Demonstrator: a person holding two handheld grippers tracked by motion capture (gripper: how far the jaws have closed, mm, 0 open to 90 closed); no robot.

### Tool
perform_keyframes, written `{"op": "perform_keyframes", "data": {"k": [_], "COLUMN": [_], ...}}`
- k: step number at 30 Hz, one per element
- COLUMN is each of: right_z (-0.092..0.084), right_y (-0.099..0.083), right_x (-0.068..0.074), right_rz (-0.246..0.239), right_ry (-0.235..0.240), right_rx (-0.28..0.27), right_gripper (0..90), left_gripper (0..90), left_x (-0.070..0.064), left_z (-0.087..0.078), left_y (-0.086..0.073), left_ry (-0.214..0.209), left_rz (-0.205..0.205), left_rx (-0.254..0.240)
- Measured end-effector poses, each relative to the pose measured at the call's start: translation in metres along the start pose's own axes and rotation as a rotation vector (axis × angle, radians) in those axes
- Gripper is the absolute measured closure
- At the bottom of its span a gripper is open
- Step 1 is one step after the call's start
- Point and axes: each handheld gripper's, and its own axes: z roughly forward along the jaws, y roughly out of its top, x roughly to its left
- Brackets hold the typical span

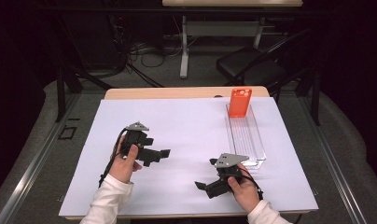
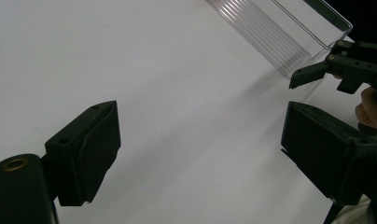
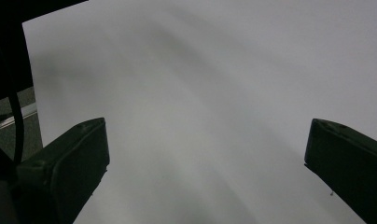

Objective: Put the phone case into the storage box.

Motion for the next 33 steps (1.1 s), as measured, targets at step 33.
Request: {"op": "perform_keyframes", "data": {"k": [33], "right_z": [0.0085], "right_y": [-0.0079], "right_x": [0.003], "right_rz": [-0.004], "right_ry": [0.017], "right_rx": [0.01], "right_gripper": [0.0], "left_gripper": [12.1], "left_x": [0.0008], "left_z": [0.0017], "left_y": [0.001], "left_ry": [-0.004], "left_rz": [-0.006], "left_rx": [0.004]}}
